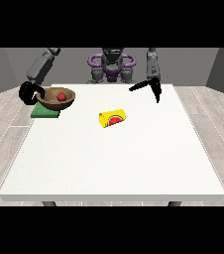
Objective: Pick the cup and pour the ball into the bowl, then pick the bowl and place it on the pad
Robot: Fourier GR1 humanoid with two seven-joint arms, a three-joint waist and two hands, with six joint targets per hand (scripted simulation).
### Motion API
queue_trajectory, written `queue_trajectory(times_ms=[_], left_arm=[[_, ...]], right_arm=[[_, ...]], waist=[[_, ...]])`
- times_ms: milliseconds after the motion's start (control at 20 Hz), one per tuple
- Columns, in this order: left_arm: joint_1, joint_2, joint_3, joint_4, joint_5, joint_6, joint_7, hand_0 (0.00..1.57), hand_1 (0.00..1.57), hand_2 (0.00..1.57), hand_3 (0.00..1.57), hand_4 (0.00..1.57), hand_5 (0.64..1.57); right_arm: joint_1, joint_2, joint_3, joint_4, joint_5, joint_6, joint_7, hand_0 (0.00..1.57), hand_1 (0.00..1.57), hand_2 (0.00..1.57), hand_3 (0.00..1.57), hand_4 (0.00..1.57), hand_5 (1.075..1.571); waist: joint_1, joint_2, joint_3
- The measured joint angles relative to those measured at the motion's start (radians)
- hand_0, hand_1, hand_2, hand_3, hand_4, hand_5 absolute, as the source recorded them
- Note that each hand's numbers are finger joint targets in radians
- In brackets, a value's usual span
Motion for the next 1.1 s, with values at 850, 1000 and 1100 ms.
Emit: queue_trajectory(times_ms=[850,1000,1100], left_arm=[[0.027,0.01,-0.078,-0.369,-0.053,0.006,0.168,0.0,0.0,0.0,0.0,0.0,1.565],[0.051,0.001,-0.085,-0.386,-0.055,0.011,0.171,0.0,0.0,0.0,0.0,0.0,1.566],[0.064,0.002,-0.085,-0.402,-0.047,0.003,0.184,0.0,0.0,0.0,0.0,0.0,1.566]], right_arm=[[-0.065,-0.208,-0.059,0.215,0.032,0.11,-0.212,1.57,1.57,1.57,0.0,0.84,1.569],[-0.085,-0.226,-0.076,0.238,0.012,0.133,-0.183,1.57,1.57,1.57,0.0,0.71,1.569],[-0.086,-0.239,-0.08,0.252,0.006,0.145,-0.165,1.57,1.57,1.57,0.49,0.74,1.57]], waist=[[0.021,0.169,0.0008],[0.012,0.163,0.0006],[0.008,0.147,0.0002]])
